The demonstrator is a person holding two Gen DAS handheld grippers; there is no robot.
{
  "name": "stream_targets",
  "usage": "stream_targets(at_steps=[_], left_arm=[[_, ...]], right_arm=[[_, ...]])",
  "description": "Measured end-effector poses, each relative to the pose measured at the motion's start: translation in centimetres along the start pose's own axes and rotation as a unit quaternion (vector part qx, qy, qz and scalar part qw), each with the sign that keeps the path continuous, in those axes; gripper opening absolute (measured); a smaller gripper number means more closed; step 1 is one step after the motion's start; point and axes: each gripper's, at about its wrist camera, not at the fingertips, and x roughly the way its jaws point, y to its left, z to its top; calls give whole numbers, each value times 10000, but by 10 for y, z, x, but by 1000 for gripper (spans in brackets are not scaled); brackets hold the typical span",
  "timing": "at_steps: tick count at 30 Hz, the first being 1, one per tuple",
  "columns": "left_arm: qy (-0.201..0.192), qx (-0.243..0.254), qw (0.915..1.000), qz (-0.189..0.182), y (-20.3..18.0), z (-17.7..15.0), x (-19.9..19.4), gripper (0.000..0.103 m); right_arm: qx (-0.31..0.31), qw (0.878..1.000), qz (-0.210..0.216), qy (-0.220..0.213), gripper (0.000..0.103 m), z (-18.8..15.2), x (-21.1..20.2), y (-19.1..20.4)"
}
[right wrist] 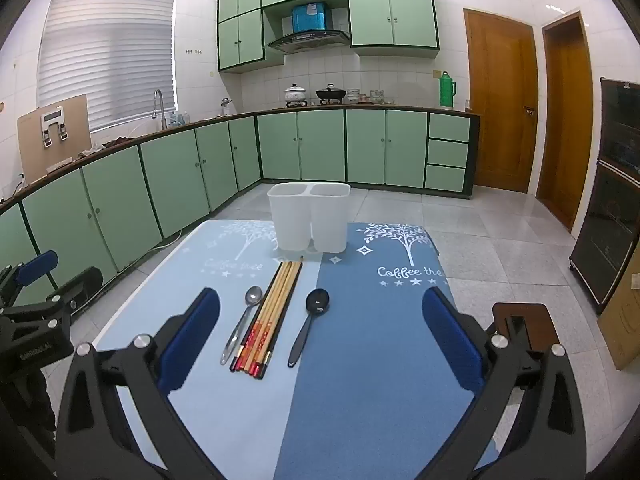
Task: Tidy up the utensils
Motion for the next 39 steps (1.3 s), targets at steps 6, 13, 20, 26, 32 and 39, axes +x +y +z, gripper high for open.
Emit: stream_targets(at_steps=[6,13,20,26,32,39], left_arm=[[-10,18,10000,34,-1,0,0,97],[-23,-6,10000,13,2,-2,0,97],[-21,-2,10000,9,6,2,-4,97],[-24,10,10000,28,5,2,-4,97],[-20,13,10000,31,5,4,-4,97],[-23,22,10000,36,5,4,-5,97]], right_arm=[[18,10000,-5,-8,98,0,-1,0],[32,10000,-2,-25,98,2,-2,-1],[40,10000,2,-24,98,2,-1,-1],[31,10000,15,-30,98,2,-1,0],[10,10000,10,-31,98,3,-4,2],[15,10000,22,-19,98,4,-2,3]])
